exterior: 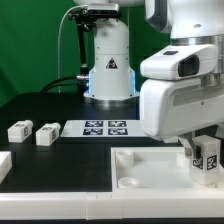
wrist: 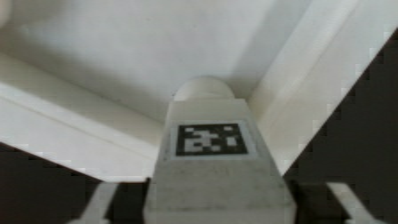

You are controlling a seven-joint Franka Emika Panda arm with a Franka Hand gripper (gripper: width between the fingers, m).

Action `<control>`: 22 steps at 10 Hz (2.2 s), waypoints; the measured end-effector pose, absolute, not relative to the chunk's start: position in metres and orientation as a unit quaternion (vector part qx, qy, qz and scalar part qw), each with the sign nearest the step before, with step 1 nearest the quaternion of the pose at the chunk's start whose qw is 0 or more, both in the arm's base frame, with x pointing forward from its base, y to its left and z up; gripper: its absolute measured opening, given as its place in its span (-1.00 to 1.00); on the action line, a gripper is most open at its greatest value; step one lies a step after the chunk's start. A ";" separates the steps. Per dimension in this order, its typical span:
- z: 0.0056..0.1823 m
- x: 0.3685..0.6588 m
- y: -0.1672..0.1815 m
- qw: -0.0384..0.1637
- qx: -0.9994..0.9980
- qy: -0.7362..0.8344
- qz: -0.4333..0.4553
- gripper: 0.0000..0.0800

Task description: Assemble one leg

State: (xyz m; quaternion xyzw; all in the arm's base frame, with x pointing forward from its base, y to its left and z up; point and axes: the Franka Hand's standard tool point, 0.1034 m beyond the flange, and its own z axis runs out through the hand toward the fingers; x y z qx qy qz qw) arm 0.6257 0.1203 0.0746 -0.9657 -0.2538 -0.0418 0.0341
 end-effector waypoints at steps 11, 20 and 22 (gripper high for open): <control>0.073 0.626 0.117 0.063 -0.946 0.318 -0.019 -0.27; 0.072 0.625 0.118 0.062 -0.900 0.431 -0.012 0.55; 0.072 0.624 0.120 0.059 -0.949 0.308 -0.020 0.62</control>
Offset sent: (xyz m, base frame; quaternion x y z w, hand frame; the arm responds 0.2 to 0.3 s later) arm 0.0000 0.0000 0.0000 0.0000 0.0000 0.0899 0.9960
